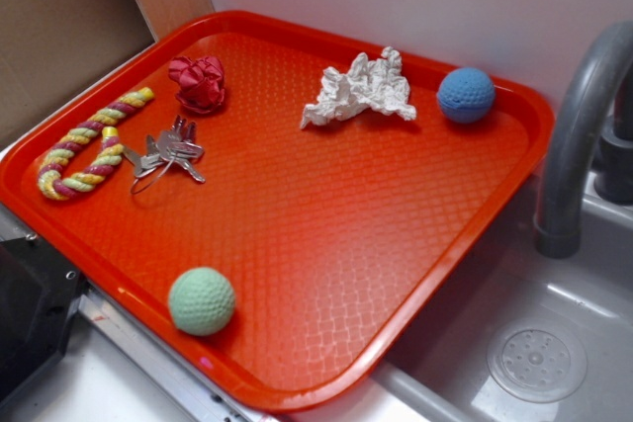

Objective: Grab the red paper.

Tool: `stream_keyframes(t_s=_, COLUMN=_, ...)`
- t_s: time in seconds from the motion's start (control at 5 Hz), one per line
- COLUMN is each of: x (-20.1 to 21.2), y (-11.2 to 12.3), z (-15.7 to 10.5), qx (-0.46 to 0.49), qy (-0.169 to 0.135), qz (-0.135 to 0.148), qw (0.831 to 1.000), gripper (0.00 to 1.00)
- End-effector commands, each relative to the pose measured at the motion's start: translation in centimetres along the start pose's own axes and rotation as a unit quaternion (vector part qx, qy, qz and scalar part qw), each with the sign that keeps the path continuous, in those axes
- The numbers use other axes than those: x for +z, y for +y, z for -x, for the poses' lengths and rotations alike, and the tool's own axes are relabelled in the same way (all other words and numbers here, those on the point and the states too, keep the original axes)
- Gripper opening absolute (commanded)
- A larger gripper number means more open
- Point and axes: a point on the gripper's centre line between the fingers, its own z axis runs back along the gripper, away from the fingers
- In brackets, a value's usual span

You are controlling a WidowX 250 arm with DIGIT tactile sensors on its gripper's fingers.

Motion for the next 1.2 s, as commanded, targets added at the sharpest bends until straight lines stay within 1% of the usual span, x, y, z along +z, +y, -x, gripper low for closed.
stream_keyframes(t_s=0.0, x=0.0, y=0.0, z=0.0, qx=0.000, qy=0.000, qz=0.000, qw=1.000, gripper=1.00)
stream_keyframes(t_s=0.2, x=-2.6, y=1.1, z=-1.7, qx=0.124, qy=0.018, qz=-0.023, qw=0.992, gripper=1.00)
stream_keyframes(t_s=0.4, x=-5.2, y=3.2, z=-3.5, qx=0.247, qy=0.030, qz=-0.023, qw=0.968, gripper=1.00)
stream_keyframes(t_s=0.6, x=-8.0, y=5.9, z=-5.9, qx=0.364, qy=-0.023, qz=-0.039, qw=0.930, gripper=1.00)
stream_keyframes(t_s=0.8, x=-10.3, y=8.6, z=-8.3, qx=0.424, qy=-0.066, qz=-0.082, qw=0.900, gripper=1.00)
stream_keyframes(t_s=1.0, x=-12.6, y=10.3, z=-10.7, qx=0.449, qy=-0.103, qz=-0.097, qw=0.882, gripper=1.00)
